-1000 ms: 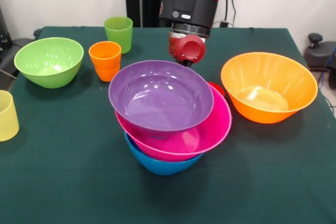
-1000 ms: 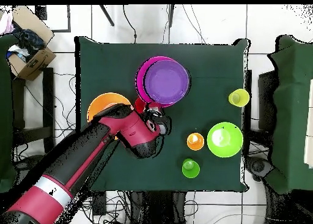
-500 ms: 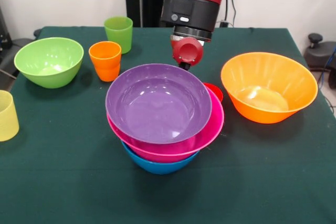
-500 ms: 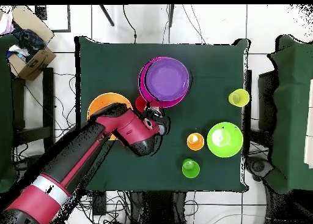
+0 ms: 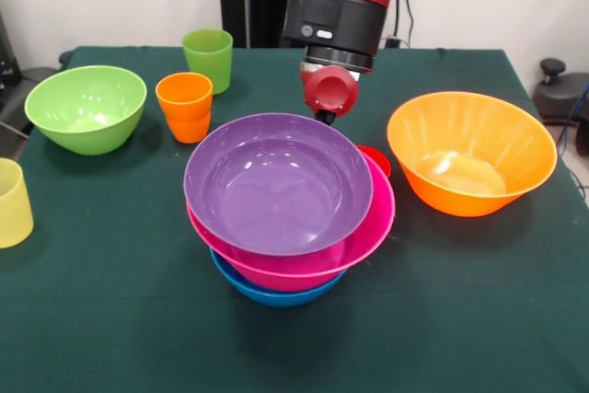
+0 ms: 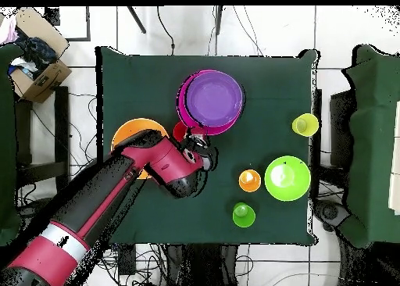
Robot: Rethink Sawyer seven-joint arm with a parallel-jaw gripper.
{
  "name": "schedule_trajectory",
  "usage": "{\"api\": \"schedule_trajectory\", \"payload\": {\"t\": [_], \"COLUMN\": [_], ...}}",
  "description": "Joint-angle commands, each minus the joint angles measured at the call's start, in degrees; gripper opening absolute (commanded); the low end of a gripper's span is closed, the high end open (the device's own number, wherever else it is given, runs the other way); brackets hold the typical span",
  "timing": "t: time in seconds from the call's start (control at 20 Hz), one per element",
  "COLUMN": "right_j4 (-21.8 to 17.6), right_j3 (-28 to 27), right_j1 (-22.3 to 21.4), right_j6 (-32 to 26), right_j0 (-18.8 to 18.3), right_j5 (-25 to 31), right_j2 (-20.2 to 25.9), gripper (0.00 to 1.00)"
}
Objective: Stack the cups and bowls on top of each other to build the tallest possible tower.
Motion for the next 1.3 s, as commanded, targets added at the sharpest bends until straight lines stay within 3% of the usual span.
{"api": "schedule_trajectory", "payload": {"t": [0.05,0.4,1.3], "right_j4": [3.72,7.65,6.88], "right_j3": [-4.51,-3.99,-4.34], "right_j1": [-3.95,-6.16,-4.88], "right_j6": [-1.88,-7.71,-6.52], "right_j0": [-2.19,-4.24,-3.96], "right_j5": [0.86,-1.38,-1.26], "right_j2": [7.68,10.15,10.26], "gripper": [0.00,0.00,0.00]}}
